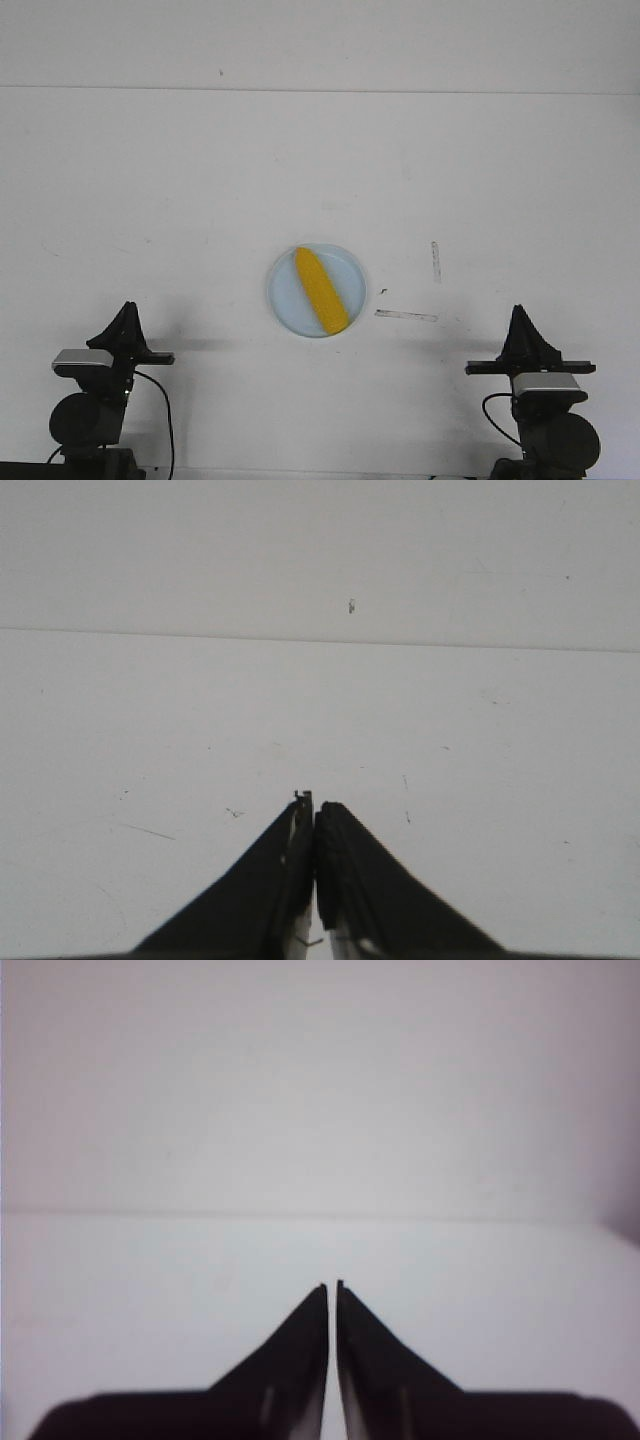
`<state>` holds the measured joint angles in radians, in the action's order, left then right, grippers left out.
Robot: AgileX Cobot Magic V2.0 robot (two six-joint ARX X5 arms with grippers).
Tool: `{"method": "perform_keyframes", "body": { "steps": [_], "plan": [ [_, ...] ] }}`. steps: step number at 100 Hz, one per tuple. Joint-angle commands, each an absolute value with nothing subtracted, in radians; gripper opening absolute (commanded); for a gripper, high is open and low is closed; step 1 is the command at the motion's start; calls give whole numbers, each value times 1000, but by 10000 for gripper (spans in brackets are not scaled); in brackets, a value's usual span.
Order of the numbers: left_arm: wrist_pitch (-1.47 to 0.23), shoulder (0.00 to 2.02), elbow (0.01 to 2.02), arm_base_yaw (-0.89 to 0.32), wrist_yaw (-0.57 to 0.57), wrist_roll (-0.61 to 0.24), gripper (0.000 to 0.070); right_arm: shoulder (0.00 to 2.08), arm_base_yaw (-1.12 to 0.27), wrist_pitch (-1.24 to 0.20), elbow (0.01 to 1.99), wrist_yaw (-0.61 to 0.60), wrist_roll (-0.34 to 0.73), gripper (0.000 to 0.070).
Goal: Place corn on plate with both arms
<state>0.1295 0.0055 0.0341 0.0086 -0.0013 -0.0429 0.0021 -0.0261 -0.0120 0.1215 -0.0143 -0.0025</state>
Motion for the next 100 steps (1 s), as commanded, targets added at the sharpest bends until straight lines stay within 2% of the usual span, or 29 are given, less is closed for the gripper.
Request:
{"method": "perform_keyframes", "body": {
  "steps": [1,8,20,100],
  "plan": [
    [143,3,14,8,-1,-38,1,1,-27,46,84,-29,3,12],
    [141,3,14,8,-1,-38,1,1,-27,149,7,-29,6,13],
    [140,3,14,8,-1,-38,1,1,-28,80,13,-29,3,12],
    [135,3,14,8,-1,-38,1,1,-28,81,13,-27,3,12]
  ]
}}
